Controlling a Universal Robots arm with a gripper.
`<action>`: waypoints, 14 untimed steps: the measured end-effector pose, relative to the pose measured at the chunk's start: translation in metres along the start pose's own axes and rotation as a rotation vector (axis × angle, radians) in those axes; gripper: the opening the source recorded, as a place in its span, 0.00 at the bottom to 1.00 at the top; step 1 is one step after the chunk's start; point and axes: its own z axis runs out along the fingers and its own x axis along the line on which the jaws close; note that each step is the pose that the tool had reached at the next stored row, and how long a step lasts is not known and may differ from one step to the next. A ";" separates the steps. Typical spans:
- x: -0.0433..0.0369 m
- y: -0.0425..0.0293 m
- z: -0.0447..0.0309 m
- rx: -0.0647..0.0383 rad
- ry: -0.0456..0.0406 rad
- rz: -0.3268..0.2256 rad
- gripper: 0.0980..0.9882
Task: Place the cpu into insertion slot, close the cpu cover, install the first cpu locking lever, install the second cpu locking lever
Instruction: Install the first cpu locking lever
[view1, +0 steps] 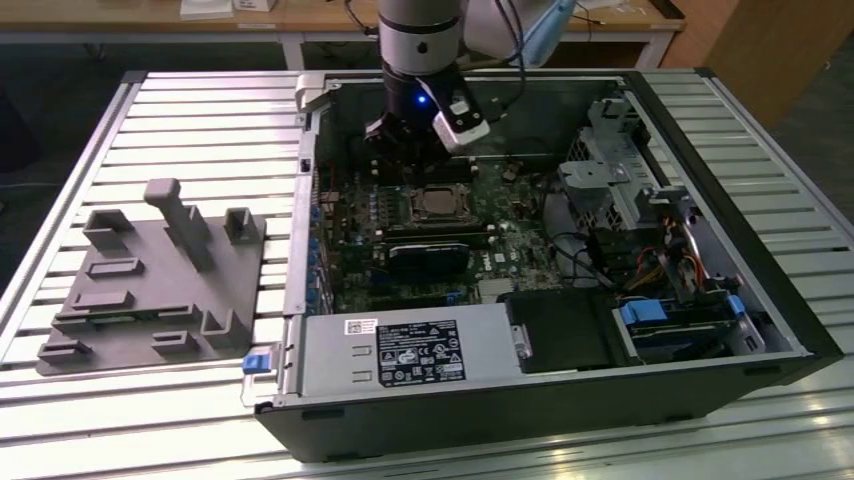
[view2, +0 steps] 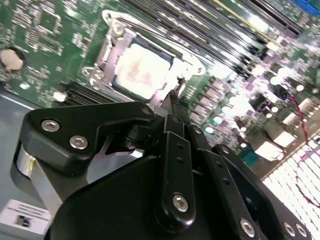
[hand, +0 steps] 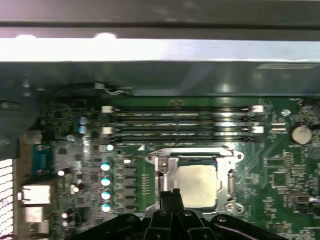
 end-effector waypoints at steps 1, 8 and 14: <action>0.0028 -0.0001 -0.0001 0.000 -0.0001 0.000 0.01; 0.0176 -0.0005 -0.0006 0.000 -0.0006 0.000 0.01; 0.0279 -0.0007 -0.0012 0.000 -0.0010 0.000 0.01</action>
